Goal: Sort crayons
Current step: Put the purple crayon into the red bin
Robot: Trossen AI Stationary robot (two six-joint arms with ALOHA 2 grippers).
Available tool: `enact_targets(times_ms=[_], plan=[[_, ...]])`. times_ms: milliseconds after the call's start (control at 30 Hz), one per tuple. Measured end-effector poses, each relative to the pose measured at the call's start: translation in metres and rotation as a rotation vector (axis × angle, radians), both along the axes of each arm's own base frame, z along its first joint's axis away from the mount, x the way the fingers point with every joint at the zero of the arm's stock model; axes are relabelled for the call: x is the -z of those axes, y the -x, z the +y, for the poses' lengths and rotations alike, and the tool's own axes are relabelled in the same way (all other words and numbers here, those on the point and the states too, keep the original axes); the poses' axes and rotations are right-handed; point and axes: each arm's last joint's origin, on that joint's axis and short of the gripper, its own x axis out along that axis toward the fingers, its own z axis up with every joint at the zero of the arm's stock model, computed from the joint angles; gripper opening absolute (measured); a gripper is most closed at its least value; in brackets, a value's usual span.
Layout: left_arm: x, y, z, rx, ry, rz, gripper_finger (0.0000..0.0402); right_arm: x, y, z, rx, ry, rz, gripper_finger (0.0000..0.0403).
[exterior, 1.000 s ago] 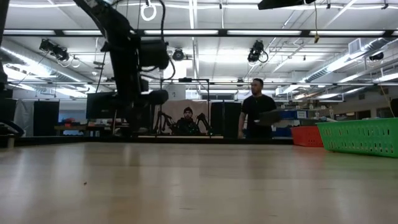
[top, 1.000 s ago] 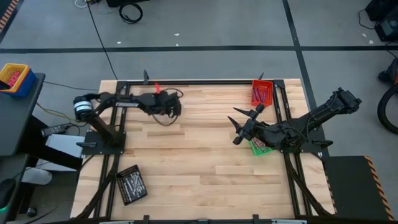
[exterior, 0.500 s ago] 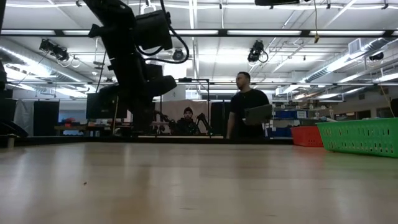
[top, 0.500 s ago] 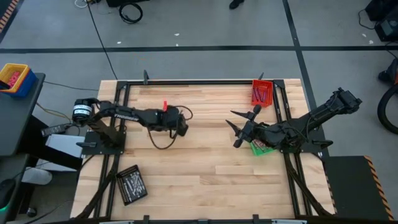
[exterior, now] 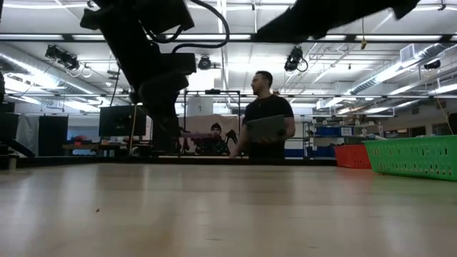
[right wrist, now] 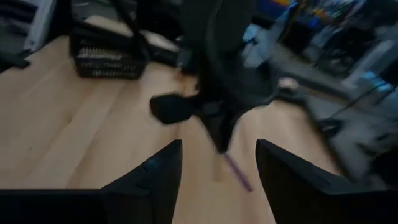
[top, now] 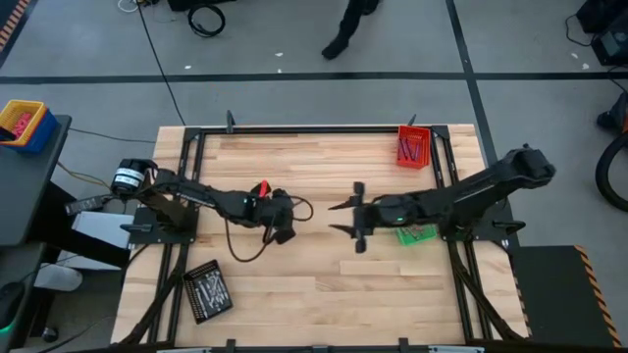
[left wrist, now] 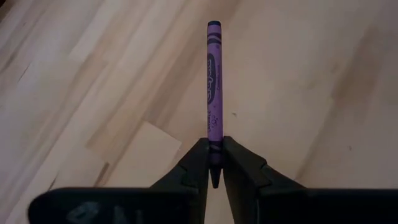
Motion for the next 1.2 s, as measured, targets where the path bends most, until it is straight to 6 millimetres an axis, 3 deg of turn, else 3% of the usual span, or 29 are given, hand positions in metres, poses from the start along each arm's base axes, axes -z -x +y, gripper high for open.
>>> enact_targets(times_ms=[200, 333, 567, 933, 1200], plan=[[0.0, 0.001, -0.006, 0.041, -0.02, 0.016, 0.005, 0.046, -0.033, -0.01, -0.069, -0.043, 0.068, 0.0244], [0.001, 0.004, -0.011, 0.083, -0.044, 0.052, 0.005, 0.065, -0.047, -0.014, -0.126, -0.067, 0.091, 0.0264], [0.002, 0.007, -0.019, 0.146, -0.066, 0.093, 0.005, 0.083, -0.07, -0.019, -0.173, -0.103, 0.115, 0.0264], [0.003, 0.001, -0.031, 0.236, -0.02, 0.046, 0.005, 0.105, -0.088, -0.022, -0.15, -0.107, 0.092, 0.0256], [0.025, -0.004, -0.042, 0.32, -0.051, 0.126, 0.005, 0.109, -0.088, -0.021, -0.152, -0.137, 0.091, 0.0256]])
